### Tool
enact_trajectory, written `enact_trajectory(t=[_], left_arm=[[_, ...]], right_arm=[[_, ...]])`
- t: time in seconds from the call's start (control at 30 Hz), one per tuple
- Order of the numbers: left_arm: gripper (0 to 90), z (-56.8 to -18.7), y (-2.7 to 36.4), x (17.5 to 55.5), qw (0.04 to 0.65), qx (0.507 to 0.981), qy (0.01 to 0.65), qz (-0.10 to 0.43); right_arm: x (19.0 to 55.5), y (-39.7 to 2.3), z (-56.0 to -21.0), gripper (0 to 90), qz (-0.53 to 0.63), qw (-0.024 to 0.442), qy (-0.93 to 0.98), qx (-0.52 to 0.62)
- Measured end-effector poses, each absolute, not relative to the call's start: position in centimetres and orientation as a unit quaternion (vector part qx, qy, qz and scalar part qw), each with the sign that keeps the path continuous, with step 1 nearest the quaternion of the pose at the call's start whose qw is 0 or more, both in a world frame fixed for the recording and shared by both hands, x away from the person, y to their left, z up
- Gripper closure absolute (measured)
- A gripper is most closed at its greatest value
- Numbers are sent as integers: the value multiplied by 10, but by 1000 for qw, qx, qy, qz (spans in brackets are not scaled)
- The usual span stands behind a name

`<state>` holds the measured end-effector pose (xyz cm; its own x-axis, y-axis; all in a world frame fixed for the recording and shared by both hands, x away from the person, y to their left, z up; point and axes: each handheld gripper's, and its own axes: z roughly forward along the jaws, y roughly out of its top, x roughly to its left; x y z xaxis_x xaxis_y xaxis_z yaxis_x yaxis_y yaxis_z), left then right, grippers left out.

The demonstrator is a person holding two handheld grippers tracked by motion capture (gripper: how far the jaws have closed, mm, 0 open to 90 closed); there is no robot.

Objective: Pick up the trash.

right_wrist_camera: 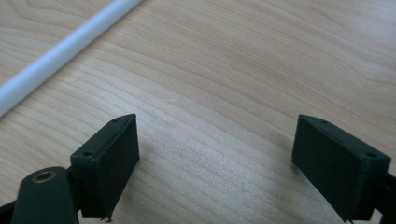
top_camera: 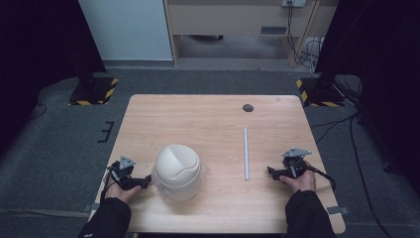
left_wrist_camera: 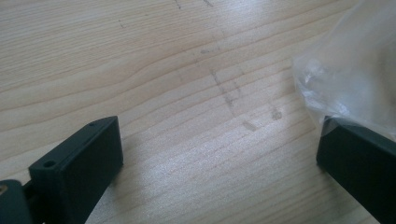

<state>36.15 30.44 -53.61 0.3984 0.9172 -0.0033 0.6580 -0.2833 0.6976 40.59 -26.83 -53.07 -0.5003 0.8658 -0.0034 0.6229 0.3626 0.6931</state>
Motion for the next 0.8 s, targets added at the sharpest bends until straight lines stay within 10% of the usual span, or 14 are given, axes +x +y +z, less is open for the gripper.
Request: enact_trajectory(t=[0.8], left_arm=[[15,-535,326,347,317,776,505,203]], right_arm=[[391,-269,-481,157,429,219,763,430]])
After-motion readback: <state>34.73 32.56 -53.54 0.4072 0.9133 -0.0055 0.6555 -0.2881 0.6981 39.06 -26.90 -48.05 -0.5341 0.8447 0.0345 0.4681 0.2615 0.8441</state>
